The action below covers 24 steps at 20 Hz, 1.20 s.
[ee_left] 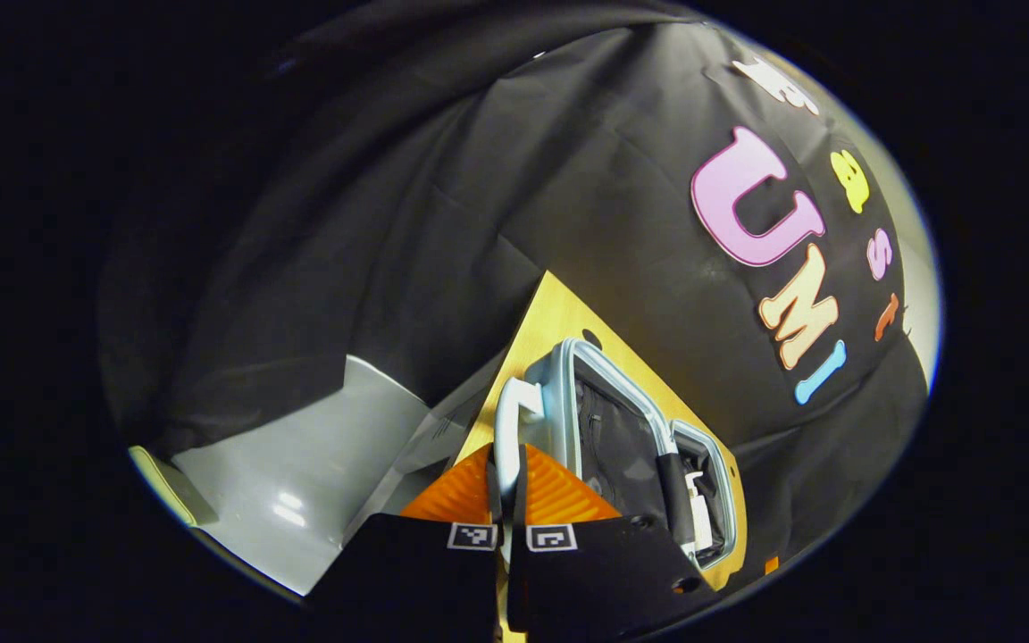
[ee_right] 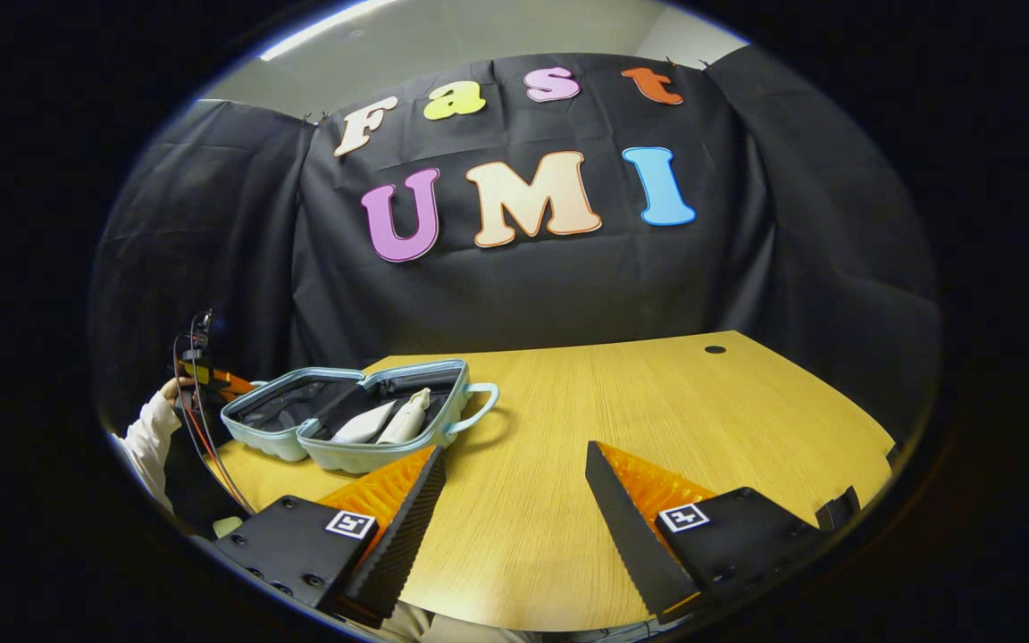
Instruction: First open the suitcase, pack the skin care products into it, and then close the suitcase.
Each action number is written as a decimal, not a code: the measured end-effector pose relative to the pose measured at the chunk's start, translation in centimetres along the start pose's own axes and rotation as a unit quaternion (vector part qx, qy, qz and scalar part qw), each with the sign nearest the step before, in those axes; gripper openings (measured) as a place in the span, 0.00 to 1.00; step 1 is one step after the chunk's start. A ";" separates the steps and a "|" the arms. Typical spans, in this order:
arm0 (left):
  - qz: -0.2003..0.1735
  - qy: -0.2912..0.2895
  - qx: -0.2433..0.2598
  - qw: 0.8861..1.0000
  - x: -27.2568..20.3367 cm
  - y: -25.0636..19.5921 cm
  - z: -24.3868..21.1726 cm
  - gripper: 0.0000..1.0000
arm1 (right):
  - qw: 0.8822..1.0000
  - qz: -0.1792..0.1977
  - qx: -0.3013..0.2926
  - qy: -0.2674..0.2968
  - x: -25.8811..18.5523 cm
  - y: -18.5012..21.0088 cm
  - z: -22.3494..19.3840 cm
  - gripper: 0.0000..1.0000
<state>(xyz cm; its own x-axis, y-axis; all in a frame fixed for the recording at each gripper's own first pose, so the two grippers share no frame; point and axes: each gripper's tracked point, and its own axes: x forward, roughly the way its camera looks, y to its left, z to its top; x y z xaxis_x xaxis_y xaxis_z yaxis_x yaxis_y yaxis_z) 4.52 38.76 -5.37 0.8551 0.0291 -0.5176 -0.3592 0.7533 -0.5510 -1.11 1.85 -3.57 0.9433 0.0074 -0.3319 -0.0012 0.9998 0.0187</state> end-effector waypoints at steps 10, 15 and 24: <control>-0.058 -0.067 0.126 0.988 -4.7 -20.5 5.9 0.00 | 1.000 0.005 0.008 -0.018 -0.8 -2.8 -0.2 0.99; -0.132 -0.056 0.149 0.978 -3.3 -32.9 3.7 0.00 | 0.999 -0.001 0.016 -0.034 -1.7 -4.7 -0.6 0.99; -0.226 0.027 0.114 0.967 3.7 -46.1 -6.3 0.00 | 0.998 0.001 0.029 -0.051 -3.2 -6.6 0.7 0.99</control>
<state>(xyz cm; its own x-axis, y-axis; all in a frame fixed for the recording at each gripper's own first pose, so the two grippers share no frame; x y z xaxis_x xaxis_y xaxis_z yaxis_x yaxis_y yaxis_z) 21.83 -0.01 13.96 0.8825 -0.3670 -0.2943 0.1440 0.8063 -0.5738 -3.85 -4.80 -1.98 0.9722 0.0040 -0.2342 0.0139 0.9971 0.0751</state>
